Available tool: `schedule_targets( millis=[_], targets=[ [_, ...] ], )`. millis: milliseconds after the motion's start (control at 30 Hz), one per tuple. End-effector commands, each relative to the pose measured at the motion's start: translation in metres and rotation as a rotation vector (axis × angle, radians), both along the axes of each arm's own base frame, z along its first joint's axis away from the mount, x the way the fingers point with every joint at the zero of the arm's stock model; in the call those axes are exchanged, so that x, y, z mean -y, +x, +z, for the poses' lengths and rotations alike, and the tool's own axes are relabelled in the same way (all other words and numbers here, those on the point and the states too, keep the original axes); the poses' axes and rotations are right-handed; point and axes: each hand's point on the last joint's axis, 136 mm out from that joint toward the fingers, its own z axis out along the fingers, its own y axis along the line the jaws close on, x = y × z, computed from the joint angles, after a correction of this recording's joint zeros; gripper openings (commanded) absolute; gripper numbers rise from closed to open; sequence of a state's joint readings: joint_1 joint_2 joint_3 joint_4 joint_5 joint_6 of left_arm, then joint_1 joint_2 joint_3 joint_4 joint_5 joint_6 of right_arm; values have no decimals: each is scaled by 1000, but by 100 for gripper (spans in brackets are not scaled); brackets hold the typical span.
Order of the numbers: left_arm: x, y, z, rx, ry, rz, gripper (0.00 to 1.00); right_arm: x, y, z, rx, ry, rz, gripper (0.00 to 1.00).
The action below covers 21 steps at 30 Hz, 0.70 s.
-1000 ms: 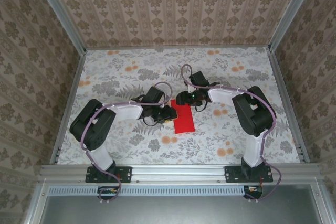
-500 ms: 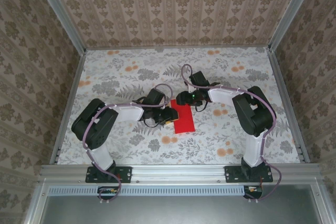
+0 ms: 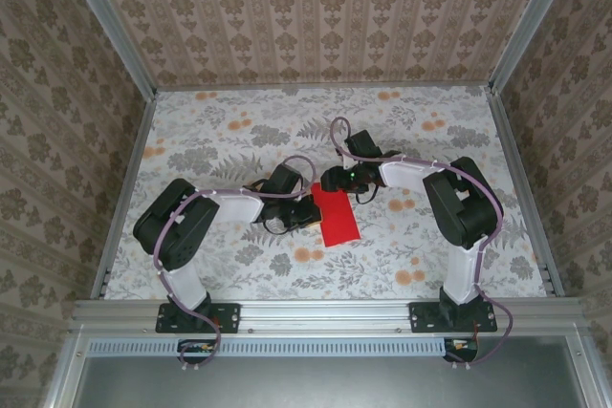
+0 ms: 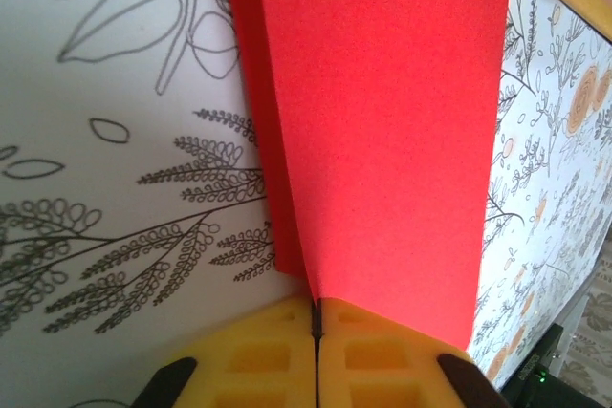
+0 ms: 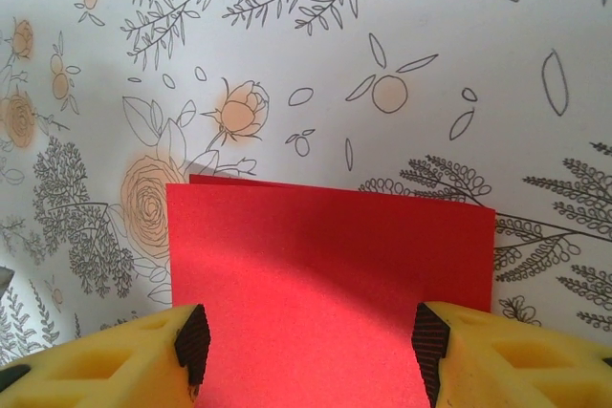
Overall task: Fold a paper plane with a square sheet of paper (fold left side to right side)
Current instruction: Third fold the triangle at the center of the table.
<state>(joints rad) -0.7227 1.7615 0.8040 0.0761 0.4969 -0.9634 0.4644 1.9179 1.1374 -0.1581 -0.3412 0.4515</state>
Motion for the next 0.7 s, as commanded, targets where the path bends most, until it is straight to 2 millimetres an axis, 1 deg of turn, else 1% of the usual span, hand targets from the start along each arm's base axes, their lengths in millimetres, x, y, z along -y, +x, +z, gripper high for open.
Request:
schedule_targets(
  millis=[0,67,167,267,333,467,500,533,567,667],
  targets=[
    [-6,-6,-3,-12,20,12,3,-1,-5,2,3,27,12,63],
    [-7,-6,-2,-14,18,24,0,-1,-2,16,57,38,22,65],
    [-9,-6,0,-33,8,51,0,4,-2,39,154,32,44,70],
    [-12,-5,6,-50,-3,70,0,14,-12,56,238,16,67,75],
    [-13,-5,10,-63,-9,76,0,21,-25,62,279,0,78,77],
    [-17,-7,14,-102,-35,86,0,29,-62,64,355,-45,115,77],
    [-18,-8,15,-116,-42,86,0,28,-74,62,373,-63,134,77],
    [-18,-8,16,-126,-51,85,0,28,-83,65,404,-72,144,77],
    [-20,-8,17,-137,-56,90,0,26,-94,64,429,-87,163,78],
    [-25,-9,18,-171,-75,93,0,18,-124,60,501,-116,227,78]
  ],
)
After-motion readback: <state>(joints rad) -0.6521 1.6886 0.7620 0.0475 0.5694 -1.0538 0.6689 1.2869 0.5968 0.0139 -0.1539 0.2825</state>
